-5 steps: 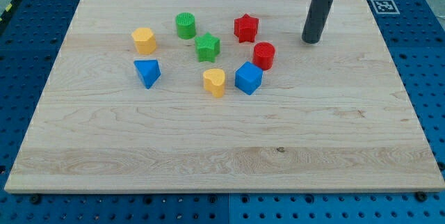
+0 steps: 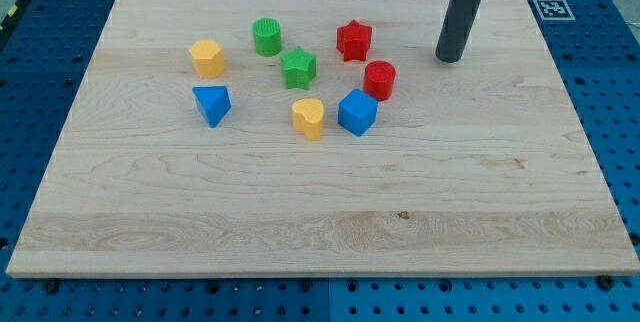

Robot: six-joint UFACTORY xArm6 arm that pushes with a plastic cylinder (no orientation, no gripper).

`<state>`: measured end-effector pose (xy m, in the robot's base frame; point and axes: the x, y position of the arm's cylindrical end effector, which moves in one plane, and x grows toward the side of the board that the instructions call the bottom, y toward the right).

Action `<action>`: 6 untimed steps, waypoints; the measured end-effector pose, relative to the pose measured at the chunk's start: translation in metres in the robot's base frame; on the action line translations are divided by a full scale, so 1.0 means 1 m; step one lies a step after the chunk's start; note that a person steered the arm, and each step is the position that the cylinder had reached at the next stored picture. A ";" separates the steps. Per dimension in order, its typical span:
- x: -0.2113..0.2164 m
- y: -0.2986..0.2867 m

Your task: Point at the blue cube

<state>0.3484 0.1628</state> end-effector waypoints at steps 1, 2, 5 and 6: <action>0.000 0.002; -0.003 0.002; 0.057 -0.006; 0.077 -0.016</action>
